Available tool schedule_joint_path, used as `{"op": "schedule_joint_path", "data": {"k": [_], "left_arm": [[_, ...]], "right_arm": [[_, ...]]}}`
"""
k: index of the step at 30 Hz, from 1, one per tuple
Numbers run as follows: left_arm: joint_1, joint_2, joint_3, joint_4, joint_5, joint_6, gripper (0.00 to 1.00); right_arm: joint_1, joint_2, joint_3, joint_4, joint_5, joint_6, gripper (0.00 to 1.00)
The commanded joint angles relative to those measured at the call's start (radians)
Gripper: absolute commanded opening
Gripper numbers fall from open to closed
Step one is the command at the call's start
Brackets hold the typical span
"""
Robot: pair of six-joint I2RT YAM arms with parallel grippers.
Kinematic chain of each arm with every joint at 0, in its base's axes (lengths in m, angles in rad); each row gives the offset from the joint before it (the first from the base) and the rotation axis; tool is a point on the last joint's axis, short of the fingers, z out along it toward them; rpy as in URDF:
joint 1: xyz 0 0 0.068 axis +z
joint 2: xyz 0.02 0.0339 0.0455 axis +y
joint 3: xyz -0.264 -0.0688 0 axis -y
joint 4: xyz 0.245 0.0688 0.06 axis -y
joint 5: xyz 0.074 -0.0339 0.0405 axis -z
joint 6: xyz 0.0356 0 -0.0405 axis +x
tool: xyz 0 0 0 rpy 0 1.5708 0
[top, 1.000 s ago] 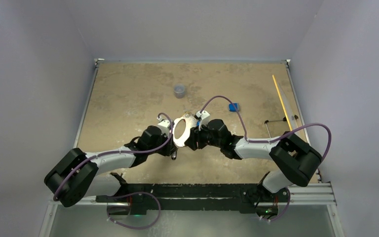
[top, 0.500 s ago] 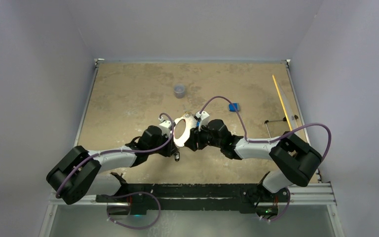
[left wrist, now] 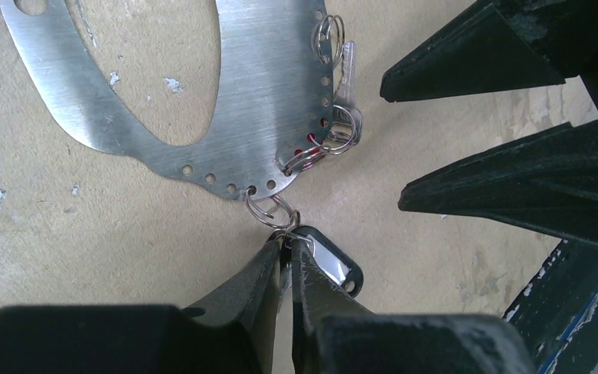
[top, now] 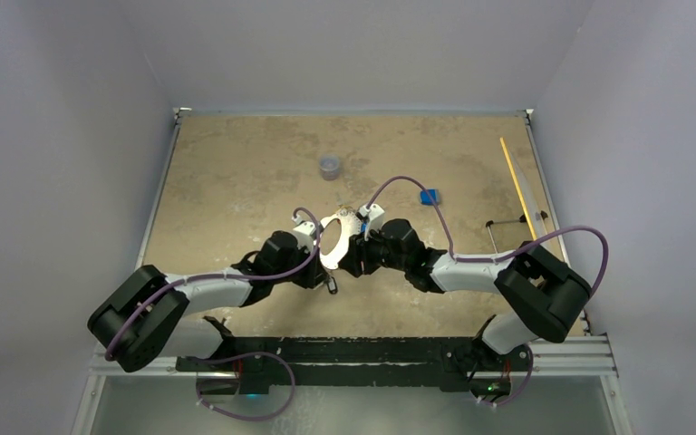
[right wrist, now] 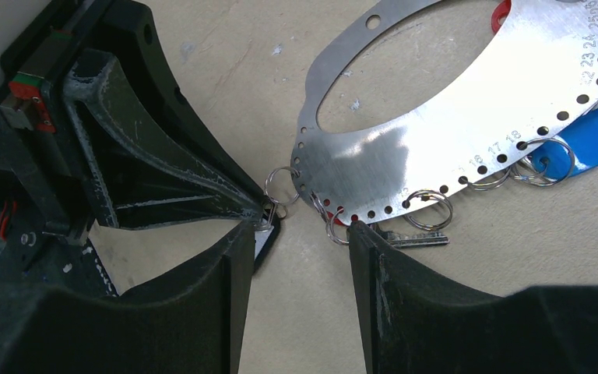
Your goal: Remove the keys from the keyring
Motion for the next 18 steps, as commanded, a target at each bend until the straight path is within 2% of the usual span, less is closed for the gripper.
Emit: {"op": "schedule_joint_path", "data": {"k": [1,9,15,18], "left_arm": [[0.005,0.024,-0.004,0.047,-0.016,-0.037,0.1],[0.005,0.039,-0.011,0.079,-0.021,-0.072,0.11],[0.005,0.033,-0.013,0.084,-0.019,-0.075,0.0],[0.004,0.011,-0.009,0.048,-0.032,-0.077,0.0]], "right_arm": [[-0.003,-0.023,-0.011,0.044,-0.021,-0.017,0.51],[-0.003,-0.02,-0.011,0.047,-0.022,-0.018,0.51],[-0.003,-0.015,-0.009,0.05,-0.032,-0.021,0.51],[-0.003,-0.013,-0.008,0.062,-0.046,-0.033,0.51]]}}
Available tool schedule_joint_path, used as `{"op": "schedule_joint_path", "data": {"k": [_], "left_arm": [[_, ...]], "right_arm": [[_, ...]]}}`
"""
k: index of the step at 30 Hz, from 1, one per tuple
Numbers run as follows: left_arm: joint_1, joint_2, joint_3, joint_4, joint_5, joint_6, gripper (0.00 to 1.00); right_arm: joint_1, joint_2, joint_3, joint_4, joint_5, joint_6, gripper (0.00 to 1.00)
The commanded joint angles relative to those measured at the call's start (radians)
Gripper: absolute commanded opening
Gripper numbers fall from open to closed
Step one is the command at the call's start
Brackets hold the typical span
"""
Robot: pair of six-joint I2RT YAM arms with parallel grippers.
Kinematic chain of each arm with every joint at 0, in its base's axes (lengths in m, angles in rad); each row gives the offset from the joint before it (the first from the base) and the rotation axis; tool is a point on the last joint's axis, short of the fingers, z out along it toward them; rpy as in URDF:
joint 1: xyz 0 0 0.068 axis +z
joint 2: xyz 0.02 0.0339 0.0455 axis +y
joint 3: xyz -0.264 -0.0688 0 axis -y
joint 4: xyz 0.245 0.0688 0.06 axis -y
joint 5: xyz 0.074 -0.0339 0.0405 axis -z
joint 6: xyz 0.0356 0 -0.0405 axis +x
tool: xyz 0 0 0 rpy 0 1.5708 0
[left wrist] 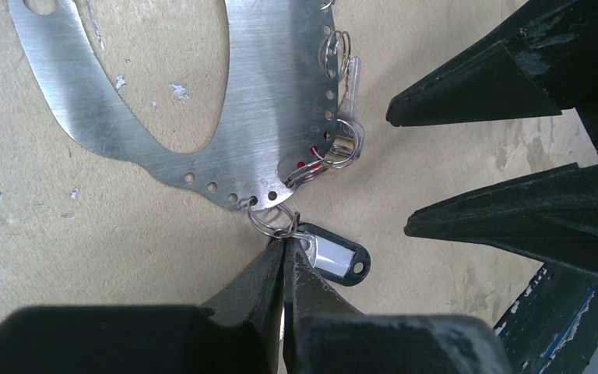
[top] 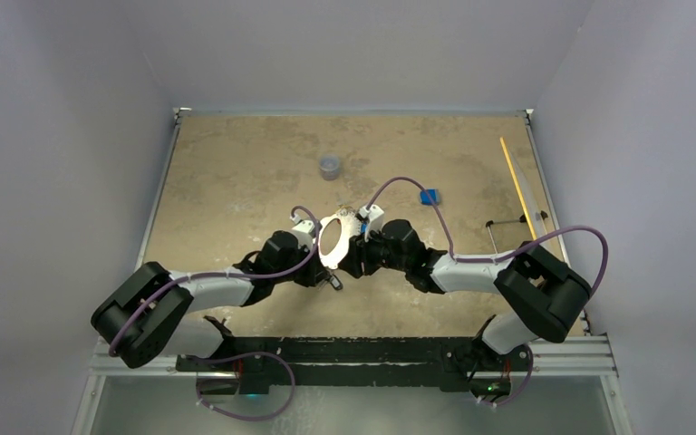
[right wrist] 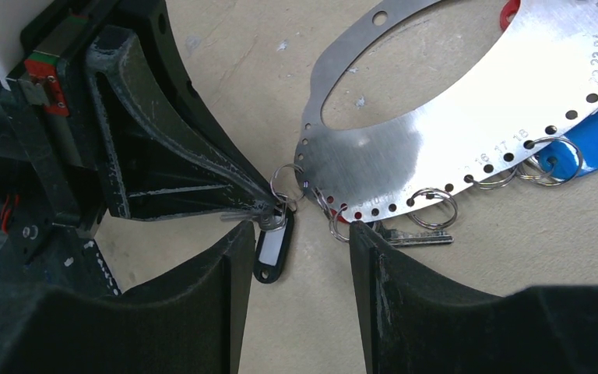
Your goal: Remove the keys from the keyring
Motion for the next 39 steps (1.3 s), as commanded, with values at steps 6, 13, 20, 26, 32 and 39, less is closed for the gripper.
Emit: {"op": "schedule_joint_path", "data": {"k": [6,13,20,26,32,39], "left_arm": [[0.005,-0.089,0.01,-0.126,-0.068,-0.012,0.0],[0.005,-0.152,0.02,-0.222,-0.103,-0.018,0.0],[0.004,-0.161,0.038,-0.253,-0.117,-0.012,0.0],[0.004,-0.163,0.058,-0.274,-0.121,-0.004,0.0],[0.005,-0.166,0.073,-0.288,-0.127,0.006,0.0],[0.005,-0.154,0.087,-0.298,-0.129,0.015,0.0]], "right_arm": [[-0.003,0.01,0.001,0.097,-0.079,-0.061,0.51],[-0.001,0.054,0.024,0.121,-0.136,-0.089,0.48],[-0.001,0.11,0.064,0.139,-0.161,-0.123,0.46],[-0.001,0.175,0.125,0.137,-0.179,-0.159,0.45],[-0.001,0.246,0.181,0.119,-0.219,-0.175,0.43],[-0.002,0.308,0.222,0.127,-0.253,-0.189,0.4]]}}
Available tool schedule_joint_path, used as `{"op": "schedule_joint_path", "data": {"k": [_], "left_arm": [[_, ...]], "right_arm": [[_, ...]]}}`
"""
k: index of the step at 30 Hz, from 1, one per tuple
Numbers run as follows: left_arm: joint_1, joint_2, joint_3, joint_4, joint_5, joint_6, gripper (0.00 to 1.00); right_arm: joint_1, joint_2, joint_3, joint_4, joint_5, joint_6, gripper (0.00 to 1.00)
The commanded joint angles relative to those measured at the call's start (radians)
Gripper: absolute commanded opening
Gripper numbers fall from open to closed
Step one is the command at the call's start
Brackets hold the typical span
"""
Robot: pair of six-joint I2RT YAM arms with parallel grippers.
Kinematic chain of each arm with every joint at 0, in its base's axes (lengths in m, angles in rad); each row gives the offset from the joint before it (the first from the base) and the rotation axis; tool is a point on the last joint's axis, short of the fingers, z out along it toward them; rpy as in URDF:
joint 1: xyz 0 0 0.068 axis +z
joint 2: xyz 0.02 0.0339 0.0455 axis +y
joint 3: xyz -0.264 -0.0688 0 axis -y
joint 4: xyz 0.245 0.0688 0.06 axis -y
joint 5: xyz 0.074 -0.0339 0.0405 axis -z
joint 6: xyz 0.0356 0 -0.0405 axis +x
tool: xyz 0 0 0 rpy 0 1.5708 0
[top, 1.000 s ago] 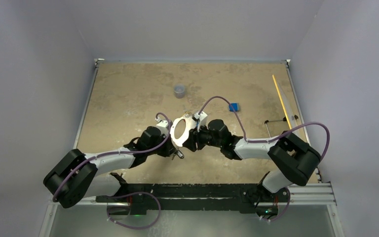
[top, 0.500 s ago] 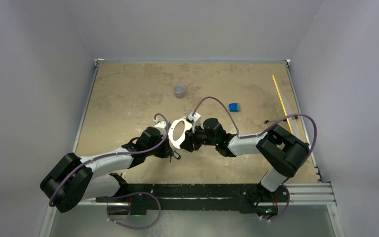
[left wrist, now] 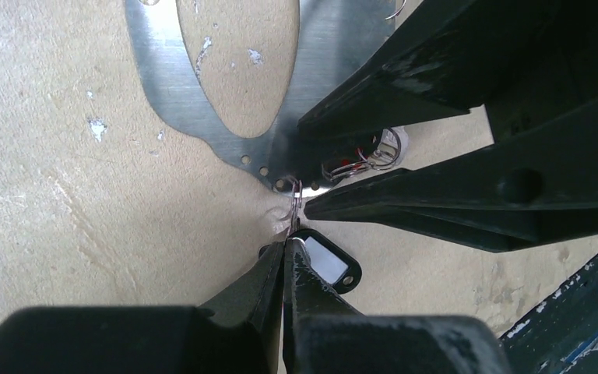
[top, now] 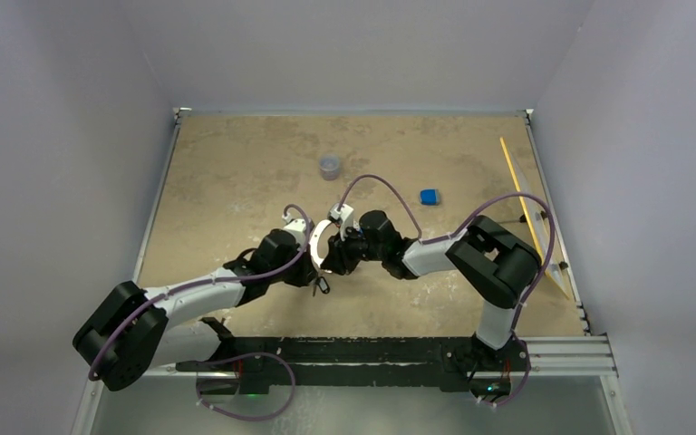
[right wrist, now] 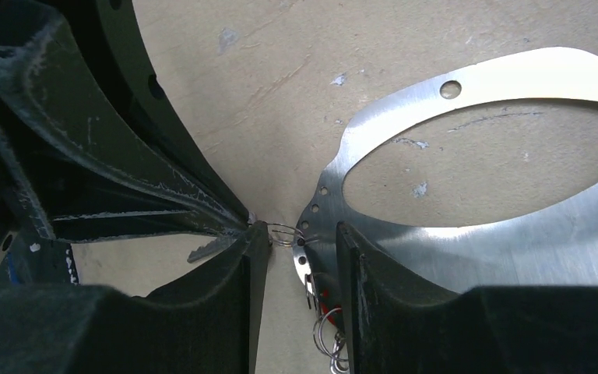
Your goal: Remove the keys from the keyring
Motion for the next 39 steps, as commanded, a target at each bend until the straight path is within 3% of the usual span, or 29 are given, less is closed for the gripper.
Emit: {"op": "schedule_joint_path", "data": {"k": [1,14,21,30,35,39], "left_arm": [[0.005,-0.006,0.041,0.001,-0.01,0.019,0.0],[0.005,0.01,0.076,-0.046,-0.037,-0.004,0.0],[0.005,0.01,0.088,-0.052,-0.042,-0.12,0.0],[0.004,-0.035,0.096,-0.117,-0.068,-0.226,0.0],[0.005,-0.126,0.118,-0.253,-0.195,-0.211,0.36],[0.007,-0.198,0.117,-0.318,-0.284,-0.212,0.54]], "right_arm": [[-0.001,0.017,0.042,0.024,-0.056,-0.034,0.39],[-0.001,0.048,0.047,0.045,-0.174,-0.068,0.32],[0.0,-0.055,-0.036,0.103,-0.03,-0.046,0.41],[0.028,-0.159,-0.104,0.083,0.116,-0.062,0.42],[0.107,-0.193,-0.094,-0.01,0.31,-0.041,0.44],[0.188,-0.21,-0.074,-0.083,0.47,0.037,0.44]]}}
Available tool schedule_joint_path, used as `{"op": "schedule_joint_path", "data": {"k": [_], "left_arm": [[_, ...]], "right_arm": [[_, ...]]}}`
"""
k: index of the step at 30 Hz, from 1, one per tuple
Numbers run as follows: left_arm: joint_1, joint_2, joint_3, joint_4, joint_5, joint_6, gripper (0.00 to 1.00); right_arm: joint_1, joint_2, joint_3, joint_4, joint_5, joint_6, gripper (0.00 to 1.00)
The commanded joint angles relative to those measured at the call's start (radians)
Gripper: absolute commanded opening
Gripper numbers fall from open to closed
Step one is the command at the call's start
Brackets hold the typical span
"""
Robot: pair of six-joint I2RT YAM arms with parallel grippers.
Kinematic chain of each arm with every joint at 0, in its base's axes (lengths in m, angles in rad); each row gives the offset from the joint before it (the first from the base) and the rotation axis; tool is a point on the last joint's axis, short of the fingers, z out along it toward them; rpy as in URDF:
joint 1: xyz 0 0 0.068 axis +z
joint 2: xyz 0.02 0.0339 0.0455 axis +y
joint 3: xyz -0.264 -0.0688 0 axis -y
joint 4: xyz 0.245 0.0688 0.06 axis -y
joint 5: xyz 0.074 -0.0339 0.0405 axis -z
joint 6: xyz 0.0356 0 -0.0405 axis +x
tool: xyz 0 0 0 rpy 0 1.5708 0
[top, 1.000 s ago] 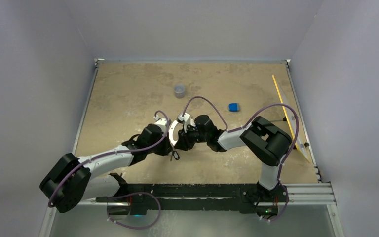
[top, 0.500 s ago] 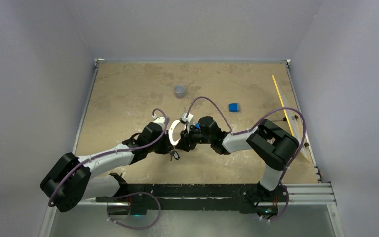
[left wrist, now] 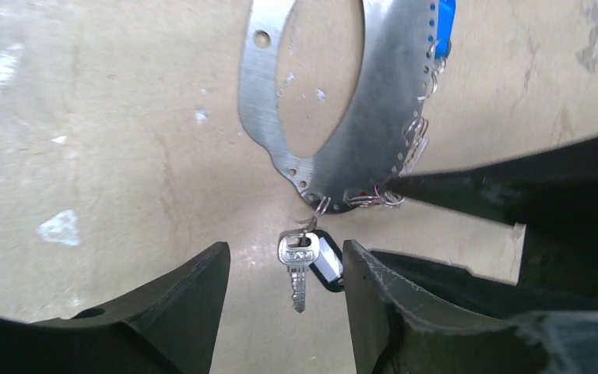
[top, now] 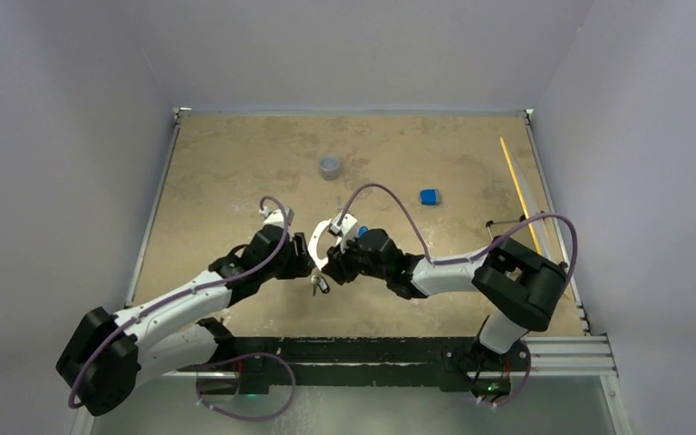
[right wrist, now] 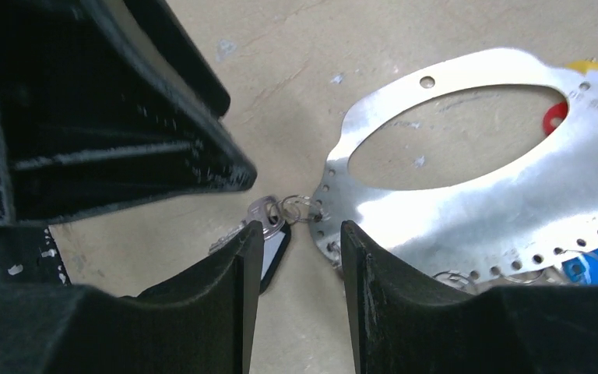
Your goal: Remove the keys from the keyring
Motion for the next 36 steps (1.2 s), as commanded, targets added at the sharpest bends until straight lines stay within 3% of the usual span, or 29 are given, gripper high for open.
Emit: {"op": "schedule_joint_path", "data": {"k": [1,9,15,24,31,36], "left_arm": [[0.008,-0.082,0.029,-0.09,-0.137,-0.014,0.57],[0.008,-0.171,-0.016,-0.074,-0.203,-0.026,0.61],[0.007,-0.213,-0.027,-0.089,-0.227,-0.016,0.62],[0.007,-0.267,-0.053,-0.095,-0.223,0.005,0.62],[0.007,-0.283,-0.067,-0.093,-0.216,0.01,0.62],[0.007,-0.287,-0.067,-0.1,-0.213,0.014,0.62]], "right_arm": [[0.089,-0.041,0.036,-0.107,0.25,0.08,0.44],[0.26,0.051,0.226,-0.424,0.524,0.22,0.47],[0.294,0.113,0.307,-0.563,0.546,0.336,0.59],[0.303,0.159,0.355,-0.665,0.56,0.426,0.64],[0.303,0.226,0.391,-0.694,0.577,0.425,0.63],[0.303,0.256,0.407,-0.751,0.611,0.413,0.5]]}}
